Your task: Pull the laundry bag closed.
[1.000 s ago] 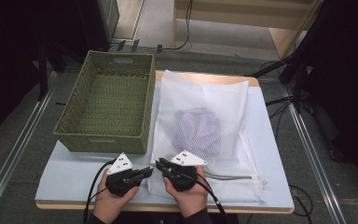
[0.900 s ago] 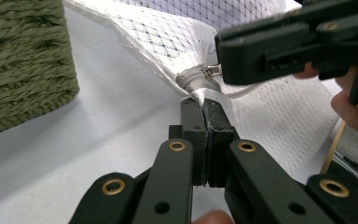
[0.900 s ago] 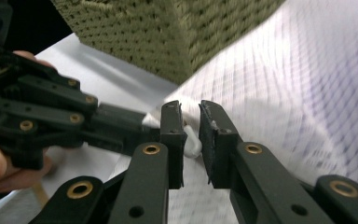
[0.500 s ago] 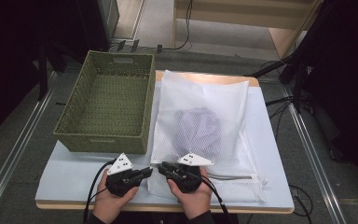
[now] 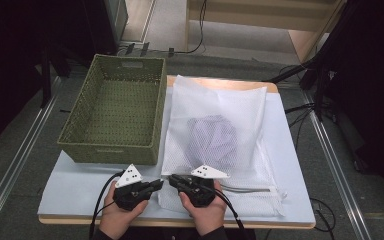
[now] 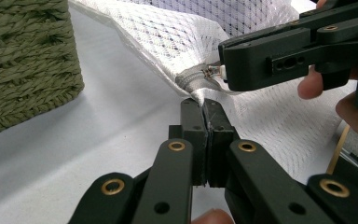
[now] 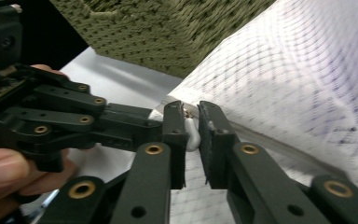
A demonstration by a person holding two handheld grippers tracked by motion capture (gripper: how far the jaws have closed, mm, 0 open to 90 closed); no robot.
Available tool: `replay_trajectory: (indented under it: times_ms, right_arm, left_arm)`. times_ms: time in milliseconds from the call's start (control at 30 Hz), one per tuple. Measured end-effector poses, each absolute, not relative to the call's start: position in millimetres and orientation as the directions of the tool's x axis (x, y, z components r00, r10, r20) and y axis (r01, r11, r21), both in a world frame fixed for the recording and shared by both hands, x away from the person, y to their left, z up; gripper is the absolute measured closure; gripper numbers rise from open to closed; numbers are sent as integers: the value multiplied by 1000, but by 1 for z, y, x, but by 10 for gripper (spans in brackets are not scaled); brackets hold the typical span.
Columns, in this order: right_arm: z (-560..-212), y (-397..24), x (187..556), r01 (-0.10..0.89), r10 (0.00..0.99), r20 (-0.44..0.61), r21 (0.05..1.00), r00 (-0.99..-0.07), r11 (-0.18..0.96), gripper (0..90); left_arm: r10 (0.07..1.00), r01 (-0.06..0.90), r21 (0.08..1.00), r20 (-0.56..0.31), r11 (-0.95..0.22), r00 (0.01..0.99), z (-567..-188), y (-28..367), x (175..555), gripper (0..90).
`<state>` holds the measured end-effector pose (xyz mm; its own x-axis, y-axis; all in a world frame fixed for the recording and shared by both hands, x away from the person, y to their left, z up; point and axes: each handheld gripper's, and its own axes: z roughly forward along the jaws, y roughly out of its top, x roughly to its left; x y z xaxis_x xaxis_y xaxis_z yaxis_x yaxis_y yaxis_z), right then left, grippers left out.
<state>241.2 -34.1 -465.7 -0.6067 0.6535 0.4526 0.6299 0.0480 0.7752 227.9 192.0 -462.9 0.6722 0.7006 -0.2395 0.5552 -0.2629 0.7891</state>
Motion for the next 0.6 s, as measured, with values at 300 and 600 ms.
replay_trajectory:
  times_ms: [300, 600]
  right_arm:
    - [-465, -32, 239, 623, 660, 448, 781, -603, 39, 882]
    - [-464, -31, 238, 610, 659, 439, 792, -611, 39, 882]
  left_arm:
    - [690, 593, 774, -306, -220, 656, -463, 195, 232, 787]
    - [651, 632, 760, -404, -152, 642, -466, 199, 240, 867]
